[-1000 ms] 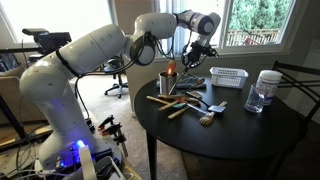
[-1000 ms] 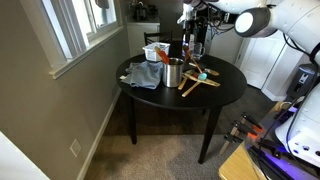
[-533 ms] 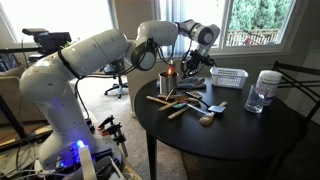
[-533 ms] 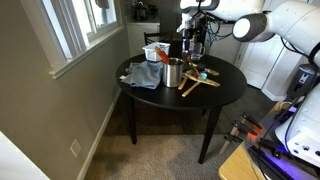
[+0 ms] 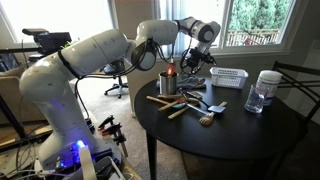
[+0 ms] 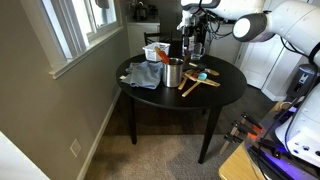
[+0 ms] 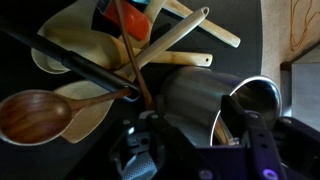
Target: Remove the orange spoon from the tin can
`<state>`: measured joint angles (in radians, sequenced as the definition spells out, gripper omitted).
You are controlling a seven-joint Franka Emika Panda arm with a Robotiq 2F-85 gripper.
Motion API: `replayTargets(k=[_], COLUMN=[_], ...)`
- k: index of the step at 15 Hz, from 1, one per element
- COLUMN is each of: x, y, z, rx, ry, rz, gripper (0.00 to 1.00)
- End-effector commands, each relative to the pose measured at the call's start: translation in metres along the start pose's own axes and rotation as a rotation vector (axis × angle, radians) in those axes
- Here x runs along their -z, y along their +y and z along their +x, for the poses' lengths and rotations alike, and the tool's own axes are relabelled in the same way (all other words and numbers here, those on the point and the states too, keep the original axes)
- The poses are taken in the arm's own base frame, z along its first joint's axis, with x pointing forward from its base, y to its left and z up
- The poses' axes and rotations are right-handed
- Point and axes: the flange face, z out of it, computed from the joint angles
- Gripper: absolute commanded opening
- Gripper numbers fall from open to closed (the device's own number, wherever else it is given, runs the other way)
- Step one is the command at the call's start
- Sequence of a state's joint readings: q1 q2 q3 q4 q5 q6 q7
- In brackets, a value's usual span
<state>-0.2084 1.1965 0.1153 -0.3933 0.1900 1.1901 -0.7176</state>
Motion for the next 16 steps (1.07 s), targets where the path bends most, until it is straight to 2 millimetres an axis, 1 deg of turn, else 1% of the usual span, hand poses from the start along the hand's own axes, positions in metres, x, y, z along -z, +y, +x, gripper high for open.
replayTargets(k=[1,2,4,9,11,12,13,16], x=[0.018,0.022,0.032,0.055,0.060,0.052,0.054,0.051], y=[-0.013,-0.016,-0.024,-0.044,-0.052,-0.040,-0.043,-0.041], z=[0.000,0.000,0.000,0.001,0.002,0.004,0.004,0.005], rx=[-0.019,-0.017,-0.013,-0.015,-0.007,0.016,0.018,0.017], ry=[0.021,0.022,0.027,0.036,0.032,0.050,0.052,0.049], rz=[-0.011,-0.017,-0.033,-0.068,-0.076,-0.069,-0.071,-0.068], gripper=[0.92,0.97,1.00,1.00,1.00,1.00,1.00,1.00])
